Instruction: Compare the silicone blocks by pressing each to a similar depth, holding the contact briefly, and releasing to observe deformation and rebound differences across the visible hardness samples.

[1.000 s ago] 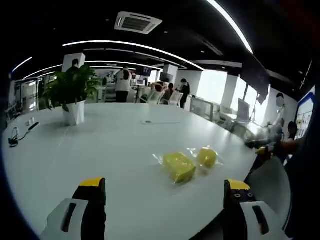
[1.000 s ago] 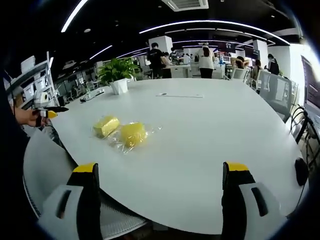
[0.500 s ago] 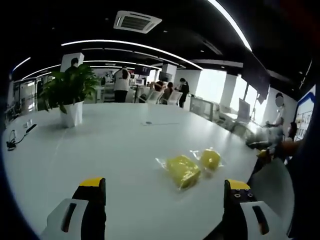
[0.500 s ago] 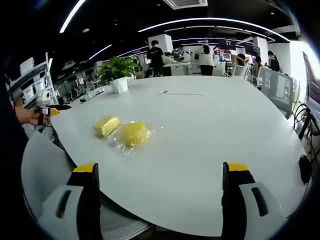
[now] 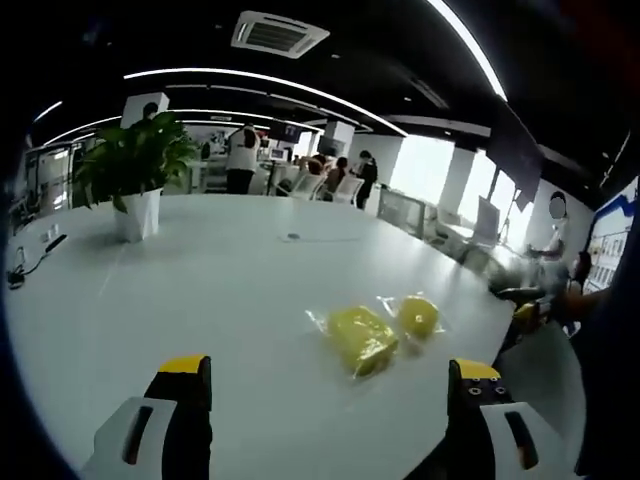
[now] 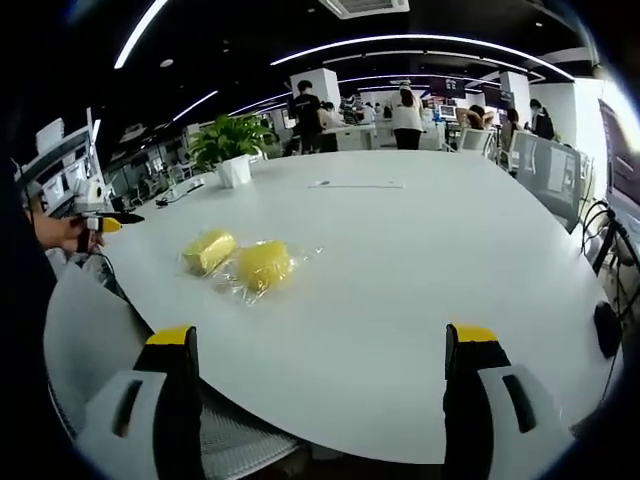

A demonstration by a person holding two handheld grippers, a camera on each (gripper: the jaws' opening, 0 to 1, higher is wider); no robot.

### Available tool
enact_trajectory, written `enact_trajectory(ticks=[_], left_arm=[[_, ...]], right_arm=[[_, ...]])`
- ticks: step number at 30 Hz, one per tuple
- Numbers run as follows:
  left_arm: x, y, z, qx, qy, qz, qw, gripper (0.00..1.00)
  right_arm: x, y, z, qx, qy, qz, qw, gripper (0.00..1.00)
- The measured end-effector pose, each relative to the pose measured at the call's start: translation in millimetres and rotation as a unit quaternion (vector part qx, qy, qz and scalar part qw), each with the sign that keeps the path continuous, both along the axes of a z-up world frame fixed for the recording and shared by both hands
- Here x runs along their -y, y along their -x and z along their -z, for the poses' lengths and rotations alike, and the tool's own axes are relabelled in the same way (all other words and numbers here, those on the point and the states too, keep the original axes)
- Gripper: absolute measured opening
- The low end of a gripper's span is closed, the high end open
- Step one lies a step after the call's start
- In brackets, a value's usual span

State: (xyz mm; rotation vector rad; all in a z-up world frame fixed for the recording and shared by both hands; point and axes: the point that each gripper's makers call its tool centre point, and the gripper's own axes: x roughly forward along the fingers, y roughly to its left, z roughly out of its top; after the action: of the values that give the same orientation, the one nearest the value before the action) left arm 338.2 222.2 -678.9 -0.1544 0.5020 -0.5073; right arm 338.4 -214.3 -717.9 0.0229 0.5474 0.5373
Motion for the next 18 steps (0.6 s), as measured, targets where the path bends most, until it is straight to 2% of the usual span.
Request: enact_trajectory(ticks=[2,8,11,16,18], left_arm=[[1,-1.6,-3.6,0.002,0.012,-0.003,0.9999,1.00],[5,-8.7,-20.2,0.004,0.018,-0.006,0.9998,1.00],[-2,-22.2,-17.9,0.009,0.021,-0.004,0.9997,1.00],[-5,-24.8,-20.5,0.023,0.013,-0.001,0.9996,1.00],[-5,-25.2,-19.7,0.019,0.021,-0.004,0.9996,1.00]], right_arm=[[1,0,1.5,0.000,0.003,0.001,1.0000,0.96],[3,-3,-1.0,0.004,0.001,0.010,0.9999,0.96],[1,-1,-0.6,0.002,0.003,0.007,1.0000,0.96],[-1,-3,-1.2,0.004,0.003,0.006,1.0000,0.96],[-1,-3,-1.0,0.003,0.003,0.006,1.0000,0.96]])
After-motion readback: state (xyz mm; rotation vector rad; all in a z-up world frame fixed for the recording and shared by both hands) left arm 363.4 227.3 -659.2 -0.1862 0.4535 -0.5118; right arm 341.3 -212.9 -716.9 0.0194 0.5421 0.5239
